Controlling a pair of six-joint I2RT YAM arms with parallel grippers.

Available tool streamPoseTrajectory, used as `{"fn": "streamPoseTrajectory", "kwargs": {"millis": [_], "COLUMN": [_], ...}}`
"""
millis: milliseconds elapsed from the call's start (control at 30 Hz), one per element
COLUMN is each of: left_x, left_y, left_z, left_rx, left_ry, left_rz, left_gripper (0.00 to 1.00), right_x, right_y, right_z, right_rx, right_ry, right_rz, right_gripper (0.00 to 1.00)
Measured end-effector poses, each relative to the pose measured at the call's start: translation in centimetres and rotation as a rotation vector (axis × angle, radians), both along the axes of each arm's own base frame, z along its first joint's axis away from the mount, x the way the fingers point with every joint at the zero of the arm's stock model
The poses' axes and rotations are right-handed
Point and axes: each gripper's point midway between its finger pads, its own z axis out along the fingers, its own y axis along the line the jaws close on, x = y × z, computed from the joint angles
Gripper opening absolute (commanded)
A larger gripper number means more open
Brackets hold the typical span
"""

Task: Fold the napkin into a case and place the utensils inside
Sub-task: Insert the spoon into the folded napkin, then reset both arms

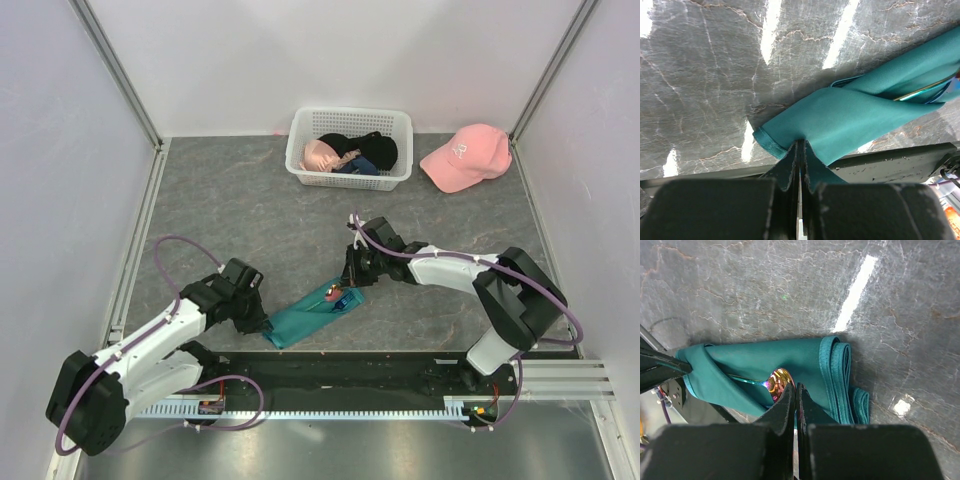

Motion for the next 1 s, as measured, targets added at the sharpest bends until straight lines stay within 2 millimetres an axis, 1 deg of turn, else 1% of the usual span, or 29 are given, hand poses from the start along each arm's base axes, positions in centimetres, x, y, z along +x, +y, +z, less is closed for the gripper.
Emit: {"fn": "streamPoseTrajectory", "kwargs": {"millis": [67, 133, 167, 200, 233, 267, 300, 333, 367, 400, 433, 500, 533, 567, 633, 667, 700, 733, 800, 867, 1000], "left_x": [0.0, 0.0, 0.0, 0.0, 0.1, 0.2, 0.3, 0.4, 0.6, 0.8, 1.0, 1.4, 1.6, 1.9, 2.5, 2.8, 3.1, 3.3, 3.7, 4.1, 4.3], "left_y": [0.0, -0.1, -0.2, -0.3, -0.5, -0.6, -0.8, -0.9, -1.0, -1.2, -1.4, -1.8, -2.0, -2.2, -2.7, -3.0, -3.3, -3.5, -4.1, -4.5, -5.7], "left_z": [0.0, 0.2, 0.3, 0.5, 0.7, 1.1, 1.5, 2.0, 2.5, 3.3, 4.0, 5.5, 6.4, 7.3, 9.0, 9.8, 10.5, 11.0, 11.9, 12.4, 13.3], "left_rx": [-0.002, -0.01, -0.017, -0.027, -0.04, -0.053, -0.068, -0.086, -0.101, -0.125, -0.147, -0.182, -0.201, -0.216, -0.246, -0.258, -0.272, -0.28, -0.297, -0.311, -0.362], "left_ry": [-0.002, -0.006, -0.011, -0.016, -0.023, -0.038, -0.058, -0.082, -0.104, -0.139, -0.17, -0.223, -0.248, -0.273, -0.324, -0.345, -0.366, -0.382, -0.418, -0.444, -0.484], "left_rz": [0.0, -0.002, -0.004, -0.006, -0.01, -0.012, -0.014, -0.015, -0.016, -0.017, -0.021, -0.026, -0.031, -0.035, -0.052, -0.065, -0.082, -0.096, -0.13, -0.162, -0.226], "left_gripper": [0.02, 0.02, 0.06, 0.11, 0.21, 0.25, 0.3, 0.38, 0.41, 0.43, 0.47, 0.5, 0.54, 0.55, 0.57, 0.58, 0.58, 0.59, 0.6, 0.61, 0.63], "right_x": [0.0, -0.1, -0.1, -0.1, -0.1, -0.2, -0.1, -0.1, -0.1, -0.1, 0.0, 0.0, 0.1, 0.2, 0.6, 1.0, 1.4, 1.8, 2.4, 2.7, 2.8], "right_y": [0.1, 0.2, 0.2, 0.1, 0.1, 0.1, 0.1, 0.1, 0.1, 0.1, 0.1, -0.1, -0.1, -0.2, -0.5, -0.7, -0.9, -1.3, -2.2, -3.2, -5.0], "right_z": [-0.3, -0.8, -1.0, -1.2, -1.2, -1.3, -1.2, -1.2, -1.2, -1.1, -1.0, -0.6, -0.2, 0.2, 1.4, 2.3, 3.2, 4.2, 6.2, 7.8, 9.4], "right_rx": [0.0, -0.003, -0.006, -0.009, -0.01, -0.011, -0.011, -0.012, -0.012, -0.015, -0.019, -0.03, -0.035, -0.04, -0.063, -0.076, -0.087, -0.098, -0.123, -0.141, -0.167], "right_ry": [0.008, 0.019, 0.025, 0.028, 0.03, 0.031, 0.027, 0.024, 0.024, 0.022, 0.019, 0.014, 0.007, 0.0, -0.028, -0.054, -0.082, -0.11, -0.178, -0.233, -0.301], "right_rz": [-0.003, -0.004, -0.005, -0.005, -0.005, -0.005, -0.002, 0.001, 0.001, 0.004, 0.007, 0.011, 0.015, 0.018, 0.016, 0.011, 0.002, -0.008, -0.034, -0.058, -0.113], "right_gripper": [0.06, 0.15, 0.2, 0.28, 0.31, 0.34, 0.4, 0.43, 0.48, 0.51, 0.53, 0.59, 0.6, 0.65, 0.71, 0.83, 0.92, 0.98, 0.98, 0.98, 0.98]}}
